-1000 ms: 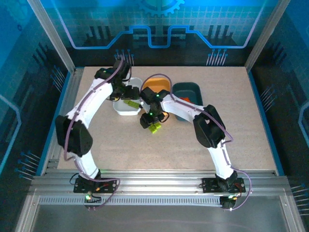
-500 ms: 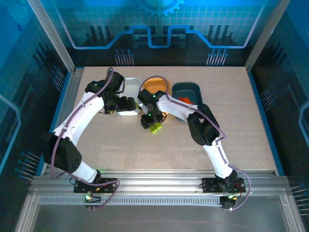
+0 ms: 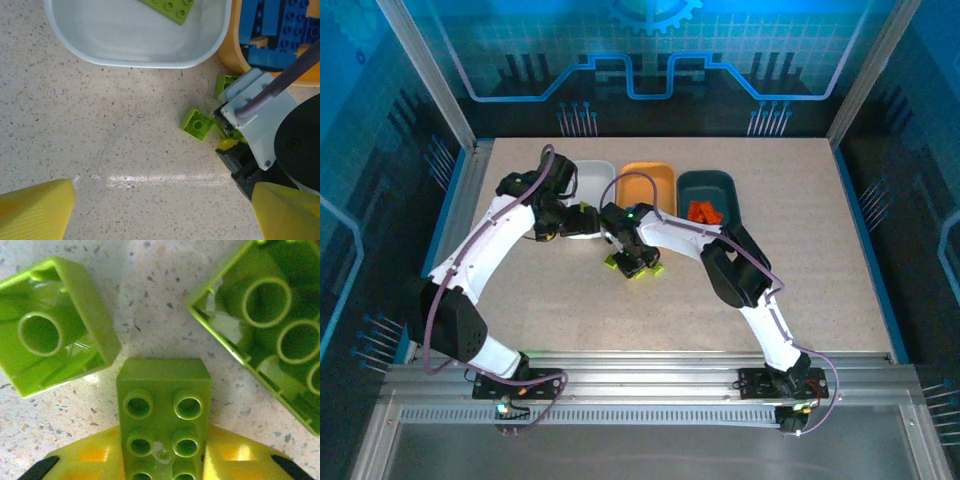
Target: Sort the legos into containers by color
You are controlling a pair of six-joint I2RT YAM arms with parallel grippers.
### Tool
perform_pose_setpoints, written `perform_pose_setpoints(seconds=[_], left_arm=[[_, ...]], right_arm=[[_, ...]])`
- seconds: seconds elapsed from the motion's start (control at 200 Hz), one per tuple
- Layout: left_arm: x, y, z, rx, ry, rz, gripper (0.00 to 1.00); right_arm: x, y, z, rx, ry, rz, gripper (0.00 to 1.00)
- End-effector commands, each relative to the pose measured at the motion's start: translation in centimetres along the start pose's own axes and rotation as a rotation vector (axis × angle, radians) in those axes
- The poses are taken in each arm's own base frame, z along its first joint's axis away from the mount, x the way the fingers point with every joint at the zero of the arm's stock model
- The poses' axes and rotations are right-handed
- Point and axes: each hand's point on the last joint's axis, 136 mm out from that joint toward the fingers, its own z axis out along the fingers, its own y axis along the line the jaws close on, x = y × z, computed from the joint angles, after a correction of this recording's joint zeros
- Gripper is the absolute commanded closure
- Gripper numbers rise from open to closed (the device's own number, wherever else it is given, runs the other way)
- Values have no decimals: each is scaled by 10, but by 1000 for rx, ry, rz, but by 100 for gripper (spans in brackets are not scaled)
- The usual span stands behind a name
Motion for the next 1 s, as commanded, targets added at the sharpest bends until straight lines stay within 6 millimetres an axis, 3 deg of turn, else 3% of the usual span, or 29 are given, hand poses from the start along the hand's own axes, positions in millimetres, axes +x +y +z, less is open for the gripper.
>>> perform_pose_setpoints(seconds=[0.0,0.205,0.35,0.45,0.605,0.76,0.93,0.945,0.99], left_arm=[[3,-1,-7,23,-15,-29,7],[6,0,-7,23,-18,-37,6],[6,1,-7,24,-24,-43,6],[5,4,-9,25,-29,-67,4],[9,17,-15,37,-41,-177,1],[18,26,-24,100,-57,-289,1],[35,21,-31,168,-43,-313,1],[36,20,-30,174,-38,-311,1],[41,18,-30,185,-22,-306,1]], right_arm=[[20,2,-6,26,33,-9,72],[29,1,-34,1,-21,3,78],[23,11,-77,-127,-116,28,78],[9,20,-108,-290,-177,85,78],[-32,30,-144,-507,-246,177,77],[-82,33,-143,-653,-260,292,77],[-127,32,-125,-653,-274,332,76],[-130,31,-131,-655,-287,333,76],[-139,29,-112,-648,-265,355,75]])
